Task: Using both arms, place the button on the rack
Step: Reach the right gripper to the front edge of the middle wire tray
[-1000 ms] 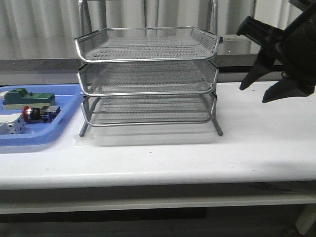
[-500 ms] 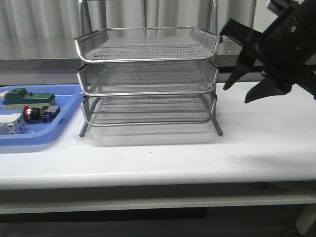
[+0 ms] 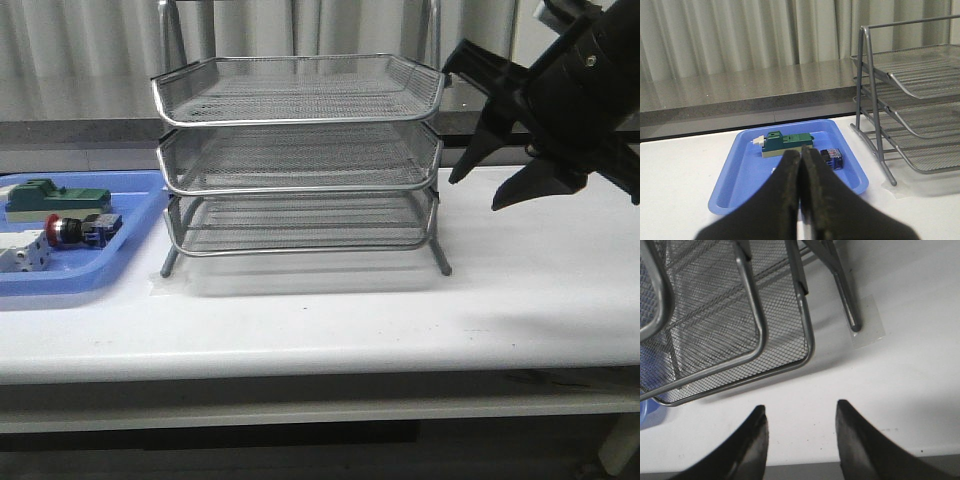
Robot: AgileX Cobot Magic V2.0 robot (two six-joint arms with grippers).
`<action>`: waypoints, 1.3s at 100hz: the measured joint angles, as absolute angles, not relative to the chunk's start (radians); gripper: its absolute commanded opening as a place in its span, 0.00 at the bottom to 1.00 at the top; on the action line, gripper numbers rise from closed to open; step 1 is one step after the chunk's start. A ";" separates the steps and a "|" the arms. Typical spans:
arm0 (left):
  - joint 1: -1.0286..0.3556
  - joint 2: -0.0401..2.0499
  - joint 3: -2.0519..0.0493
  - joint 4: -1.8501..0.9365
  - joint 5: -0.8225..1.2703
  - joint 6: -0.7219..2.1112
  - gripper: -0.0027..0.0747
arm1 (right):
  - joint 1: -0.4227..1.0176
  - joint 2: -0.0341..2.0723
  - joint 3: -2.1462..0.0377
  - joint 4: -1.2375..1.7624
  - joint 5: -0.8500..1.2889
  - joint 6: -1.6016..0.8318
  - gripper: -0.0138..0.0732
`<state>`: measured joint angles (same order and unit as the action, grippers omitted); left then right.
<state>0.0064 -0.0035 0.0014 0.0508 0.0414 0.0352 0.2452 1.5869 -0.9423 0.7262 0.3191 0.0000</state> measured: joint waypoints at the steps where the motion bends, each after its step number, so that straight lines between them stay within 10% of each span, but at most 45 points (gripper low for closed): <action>1: 0.006 -0.004 0.001 0.051 0.041 0.035 0.01 | 0.245 1.587 -0.942 0.726 0.319 0.000 0.55; 78: 0.006 -0.004 0.001 0.051 0.041 0.035 0.01 | 0.082 1.672 -0.936 1.550 0.571 -0.767 0.55; 130: 0.006 -0.004 0.001 0.051 0.041 0.035 0.01 | 0.078 1.780 -0.955 1.621 0.617 -0.845 0.55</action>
